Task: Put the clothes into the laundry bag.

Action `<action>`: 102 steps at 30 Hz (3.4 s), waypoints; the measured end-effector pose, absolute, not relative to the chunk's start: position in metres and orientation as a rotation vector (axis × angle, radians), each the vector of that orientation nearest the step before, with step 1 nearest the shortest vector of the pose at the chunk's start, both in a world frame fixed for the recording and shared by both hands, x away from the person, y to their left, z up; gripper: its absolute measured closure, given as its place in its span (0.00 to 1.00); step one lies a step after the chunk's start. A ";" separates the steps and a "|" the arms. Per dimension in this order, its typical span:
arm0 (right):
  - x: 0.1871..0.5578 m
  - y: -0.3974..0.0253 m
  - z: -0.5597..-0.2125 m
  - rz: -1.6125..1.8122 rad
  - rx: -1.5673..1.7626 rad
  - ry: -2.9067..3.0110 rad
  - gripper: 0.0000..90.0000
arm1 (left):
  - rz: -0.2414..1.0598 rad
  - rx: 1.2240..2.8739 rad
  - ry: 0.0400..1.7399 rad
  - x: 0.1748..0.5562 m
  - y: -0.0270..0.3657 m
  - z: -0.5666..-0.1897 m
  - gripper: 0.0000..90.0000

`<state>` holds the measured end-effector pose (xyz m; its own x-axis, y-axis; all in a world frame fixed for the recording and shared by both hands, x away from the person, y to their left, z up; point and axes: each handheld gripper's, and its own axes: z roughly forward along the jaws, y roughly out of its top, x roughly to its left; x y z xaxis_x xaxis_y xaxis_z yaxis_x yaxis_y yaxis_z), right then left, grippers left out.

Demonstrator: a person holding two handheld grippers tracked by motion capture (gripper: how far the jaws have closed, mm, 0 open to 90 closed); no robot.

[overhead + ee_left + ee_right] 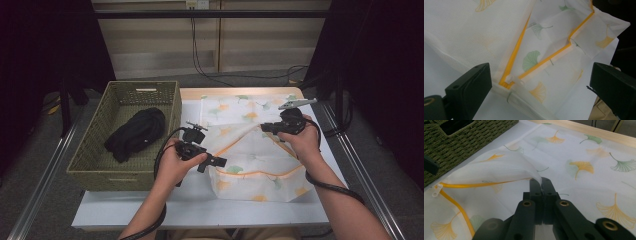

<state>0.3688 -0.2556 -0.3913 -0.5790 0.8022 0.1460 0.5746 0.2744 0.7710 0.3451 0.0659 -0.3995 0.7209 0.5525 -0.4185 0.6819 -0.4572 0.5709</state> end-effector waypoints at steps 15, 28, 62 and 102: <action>0.375 -0.252 -0.381 1.210 1.264 2.248 1.00 | -0.216 2.171 0.931 0.345 0.066 -0.399 0.04; 0.379 -0.255 -0.375 1.241 1.272 2.217 1.00 | -0.216 2.154 0.946 0.344 0.066 -0.399 0.04; 0.380 -0.257 -0.363 1.259 1.265 2.208 1.00 | -0.157 2.227 0.910 0.359 0.085 -0.375 0.04; 0.379 -0.257 -0.368 1.237 1.268 2.226 1.00 | -0.061 2.210 1.030 0.401 0.163 -0.334 0.04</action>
<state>0.3791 -0.2565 -0.3682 -0.5679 0.8093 0.1503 0.5548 0.2414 0.7962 0.4011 0.1632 -0.3344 0.6845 0.6583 -0.3132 0.6908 -0.4486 0.5670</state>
